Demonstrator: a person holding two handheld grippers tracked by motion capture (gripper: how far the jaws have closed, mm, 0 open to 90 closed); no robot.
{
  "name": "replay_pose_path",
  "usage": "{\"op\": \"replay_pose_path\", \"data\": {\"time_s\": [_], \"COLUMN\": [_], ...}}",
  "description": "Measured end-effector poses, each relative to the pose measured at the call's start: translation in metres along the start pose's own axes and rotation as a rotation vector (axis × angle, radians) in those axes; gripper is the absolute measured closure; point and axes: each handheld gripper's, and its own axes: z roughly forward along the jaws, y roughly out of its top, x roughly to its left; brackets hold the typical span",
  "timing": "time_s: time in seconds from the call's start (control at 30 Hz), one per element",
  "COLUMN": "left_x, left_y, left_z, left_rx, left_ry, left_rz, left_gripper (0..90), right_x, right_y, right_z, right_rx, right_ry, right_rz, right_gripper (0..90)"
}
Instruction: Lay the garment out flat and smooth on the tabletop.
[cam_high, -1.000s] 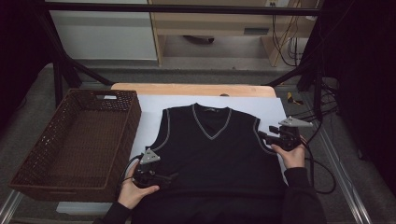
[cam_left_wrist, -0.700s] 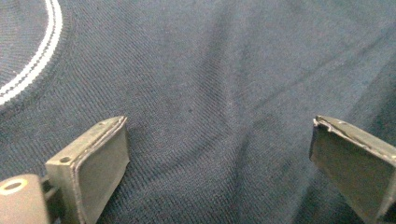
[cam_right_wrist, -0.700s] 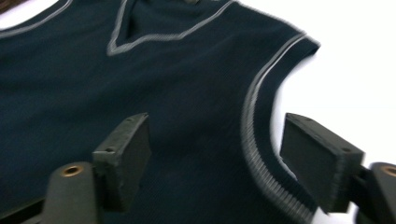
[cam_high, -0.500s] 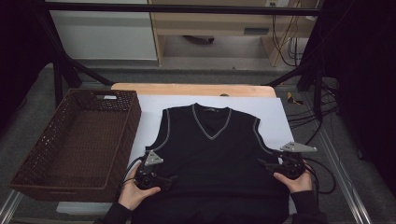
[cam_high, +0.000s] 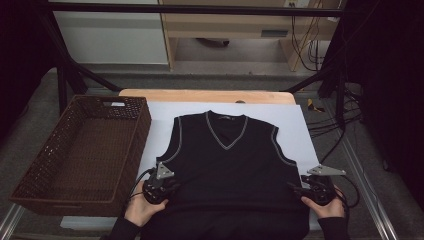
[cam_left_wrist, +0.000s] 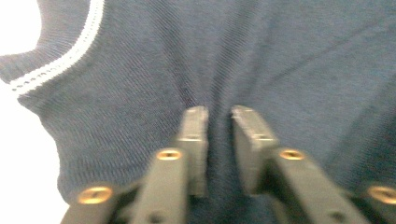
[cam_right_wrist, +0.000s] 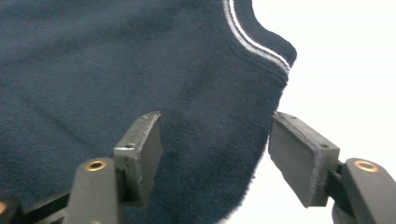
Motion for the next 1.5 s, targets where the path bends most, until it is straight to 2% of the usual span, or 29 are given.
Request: {"op": "replay_pose_path", "data": {"time_s": [0.13,0.17,0.23,0.27,0.3,0.33,0.4,0.53,0.57,0.67,0.73,0.8,0.87,0.9,0.97,1.0,1.03,1.1,1.17,1.27,1.37,1.43,1.5], "left_x": [0.002,0.003,0.005,0.006,0.008,0.009,0.009,0.011,0.012,0.013,0.015,0.013,0.012,0.013,0.013,0.012,0.009,0.001,-0.008,-0.019,-0.025,-0.027,-0.03], "left_y": [0.001,0.001,0.001,0.001,0.0,-0.001,-0.001,0.0,0.001,0.0,0.0,0.0,0.0,0.0,-0.002,-0.002,-0.002,-0.002,-0.005,-0.01,-0.017,-0.021,-0.026], "left_z": [-0.001,-0.001,-0.003,-0.005,-0.006,-0.007,-0.009,-0.013,-0.012,-0.012,-0.014,-0.014,-0.013,-0.012,-0.011,-0.012,-0.012,-0.016,-0.02,-0.023,-0.022,-0.02,-0.017], "left_rx": [0.007,0.009,0.022,0.024,0.023,0.019,0.009,-0.028,-0.035,-0.037,-0.032,-0.021,-0.032,-0.048,-0.074,-0.1,-0.111,-0.129,-0.147,-0.138,-0.133,-0.106,-0.062], "left_ry": [-0.012,-0.014,-0.007,-0.005,-0.007,-0.006,0.005,0.032,0.041,0.076,0.084,0.108,0.115,0.098,0.042,0.026,0.014,-0.019,-0.018,-0.04,-0.062,-0.098,-0.112], "left_rz": [-0.004,-0.009,-0.022,-0.031,-0.045,-0.049,-0.048,-0.052,-0.056,-0.05,-0.061,-0.047,-0.039,-0.044,-0.079,-0.084,-0.106,-0.102,-0.086,-0.066,-0.058,-0.058,-0.038], "left_gripper": [86.7,87.1,87.6,87.8,87.8,87.9,88.0,88.0,88.1,88.1,88.1,88.1,88.0,87.8,85.3,79.4,68.4,56.1,46.3,36.3,32.3,32.2,32.2], "right_x": [-0.001,-0.001,-0.001,-0.001,-0.001,-0.001,-0.002,-0.009,-0.01,-0.012,-0.009,-0.008,-0.008,-0.008,-0.004,-0.002,0.0,0.006,0.011,0.015,0.016,0.015,0.014], "right_y": [-0.002,-0.001,0.0,0.001,0.003,0.004,0.008,0.014,0.016,0.02,0.02,0.018,0.015,0.014,0.011,0.009,0.007,0.003,-0.003,-0.012,-0.019,-0.024,-0.028], "right_z": [0.005,0.005,0.006,0.007,0.008,0.01,0.013,0.016,0.017,0.021,0.023,0.02,0.016,0.013,0.006,0.003,-0.002,-0.009,-0.013,-0.017,-0.021,-0.024,-0.025], "right_rx": [0.019,0.017,0.014,0.014,0.012,0.012,-0.009,-0.071,-0.075,-0.057,-0.041,-0.013,-0.031,-0.041,-0.076,-0.091,-0.104,-0.115,-0.104,-0.077,-0.06,-0.044,-0.015], "right_ry": [-0.015,-0.015,-0.007,0.009,0.04,0.041,0.028,-0.003,-0.001,0.004,0.021,0.02,0.018,0.017,0.017,0.029,0.049,0.073,0.089,0.08,0.074,0.061,0.041], "right_rz": [-0.006,-0.006,-0.005,-0.009,-0.009,-0.033,-0.049,-0.062,-0.052,-0.043,-0.038,-0.042,-0.027,-0.021,-0.014,-0.01,-0.004,-0.001,0.011,-0.006,0.001,-0.004,-0.012], "right_gripper": [46.4,51.6,67.4,79.5,84.6,85.8,86.9,87.0,87.0,87.0,86.8,86.4,84.2,80.2,65.9,63.5,57.0,47.7,38.8,36.2,37.4,40.6,44.2]}}
